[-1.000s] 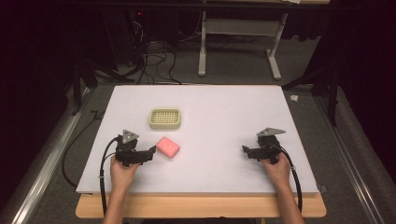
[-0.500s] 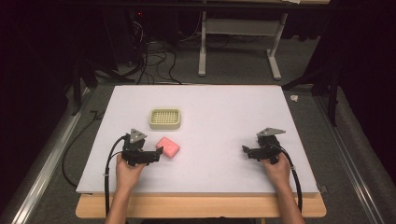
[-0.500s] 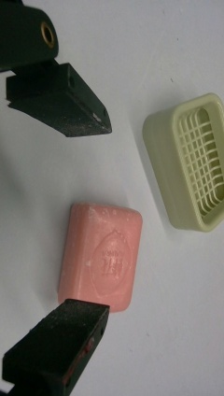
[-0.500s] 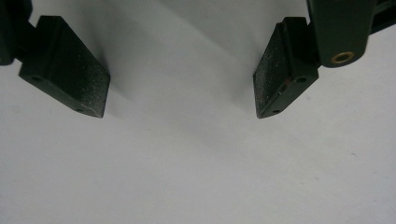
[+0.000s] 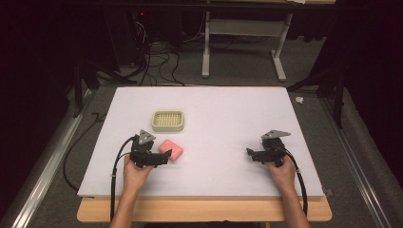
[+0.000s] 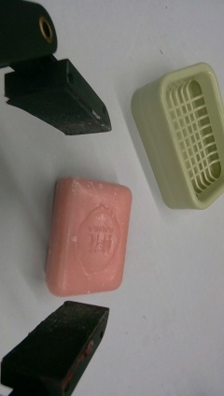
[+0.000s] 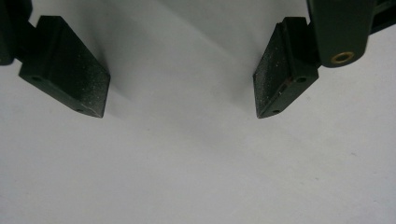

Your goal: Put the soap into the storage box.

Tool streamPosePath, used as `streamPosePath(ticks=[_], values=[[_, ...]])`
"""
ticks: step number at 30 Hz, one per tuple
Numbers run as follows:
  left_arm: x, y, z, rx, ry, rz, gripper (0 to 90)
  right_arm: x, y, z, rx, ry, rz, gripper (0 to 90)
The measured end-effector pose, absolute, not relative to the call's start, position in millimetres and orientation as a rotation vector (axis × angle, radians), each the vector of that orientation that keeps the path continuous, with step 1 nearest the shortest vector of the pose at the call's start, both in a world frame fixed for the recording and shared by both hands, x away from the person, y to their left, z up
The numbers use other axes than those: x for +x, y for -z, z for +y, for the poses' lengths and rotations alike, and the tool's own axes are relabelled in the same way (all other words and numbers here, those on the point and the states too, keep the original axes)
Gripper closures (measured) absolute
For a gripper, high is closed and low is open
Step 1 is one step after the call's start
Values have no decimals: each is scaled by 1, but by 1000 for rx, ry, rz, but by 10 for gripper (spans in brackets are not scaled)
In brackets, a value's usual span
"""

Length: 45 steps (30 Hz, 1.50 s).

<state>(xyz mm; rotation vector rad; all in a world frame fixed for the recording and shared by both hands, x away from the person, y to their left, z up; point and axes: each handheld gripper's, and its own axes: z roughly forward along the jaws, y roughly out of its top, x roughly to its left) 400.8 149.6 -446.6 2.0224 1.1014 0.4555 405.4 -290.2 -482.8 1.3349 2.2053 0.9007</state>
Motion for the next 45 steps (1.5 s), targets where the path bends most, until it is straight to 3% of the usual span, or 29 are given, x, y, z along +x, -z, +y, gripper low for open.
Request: streamPosePath(ticks=[45], values=[[421,481,116,2171,-450,1103,97,405,483,-290,1334,-900,2205,193]])
